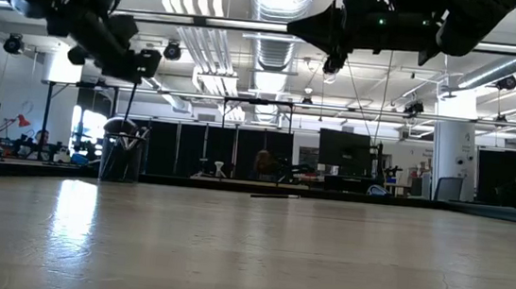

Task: Put items in baskets/containers
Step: Put the eyeshadow brush into the holder

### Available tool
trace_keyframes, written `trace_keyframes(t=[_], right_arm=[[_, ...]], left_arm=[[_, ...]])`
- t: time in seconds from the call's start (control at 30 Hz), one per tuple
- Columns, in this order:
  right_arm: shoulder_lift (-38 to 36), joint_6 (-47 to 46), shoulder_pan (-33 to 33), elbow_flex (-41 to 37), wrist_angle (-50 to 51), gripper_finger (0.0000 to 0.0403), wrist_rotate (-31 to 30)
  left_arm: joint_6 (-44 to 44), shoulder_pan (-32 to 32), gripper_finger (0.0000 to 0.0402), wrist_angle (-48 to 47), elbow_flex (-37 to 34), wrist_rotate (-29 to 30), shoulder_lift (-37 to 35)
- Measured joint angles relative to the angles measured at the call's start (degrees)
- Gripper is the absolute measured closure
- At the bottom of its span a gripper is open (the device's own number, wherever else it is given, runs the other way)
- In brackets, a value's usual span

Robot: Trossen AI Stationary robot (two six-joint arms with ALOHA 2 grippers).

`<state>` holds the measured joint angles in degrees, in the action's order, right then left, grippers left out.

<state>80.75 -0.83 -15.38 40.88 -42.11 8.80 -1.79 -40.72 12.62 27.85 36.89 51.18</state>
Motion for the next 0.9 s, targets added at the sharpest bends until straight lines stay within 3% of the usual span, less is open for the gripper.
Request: trace_keyframes(t=[0.13, 0.23, 0.4, 0.6, 0.9], right_arm=[[0.00, 0.03, -0.02, 0.00, 0.00, 0.0394, 0.02], [0.00, 0.98, -0.02, 0.00, -0.02, 0.0394, 0.02], [0.00, 2.22, -0.26, -0.07, 1.24, 0.0394, 0.01], [0.00, 0.55, -2.04, -0.09, 5.87, 0.0394, -0.34], [0.00, 0.80, -9.73, 0.18, 21.47, 0.0365, -3.85]], left_arm=[[-2.75, -9.95, 0.0395, 1.10, -0.08, -10.62, 3.46], [-4.11, -13.08, 0.0395, 2.01, -0.08, -15.00, 6.34], [-4.16, -13.40, 0.0391, 3.07, -0.08, -15.33, 11.51], [-7.35, -13.39, 0.0341, 3.11, -0.08, -15.31, 15.39], [-7.54, -13.00, 0.0302, 1.15, -0.03, -20.52, 10.06]])
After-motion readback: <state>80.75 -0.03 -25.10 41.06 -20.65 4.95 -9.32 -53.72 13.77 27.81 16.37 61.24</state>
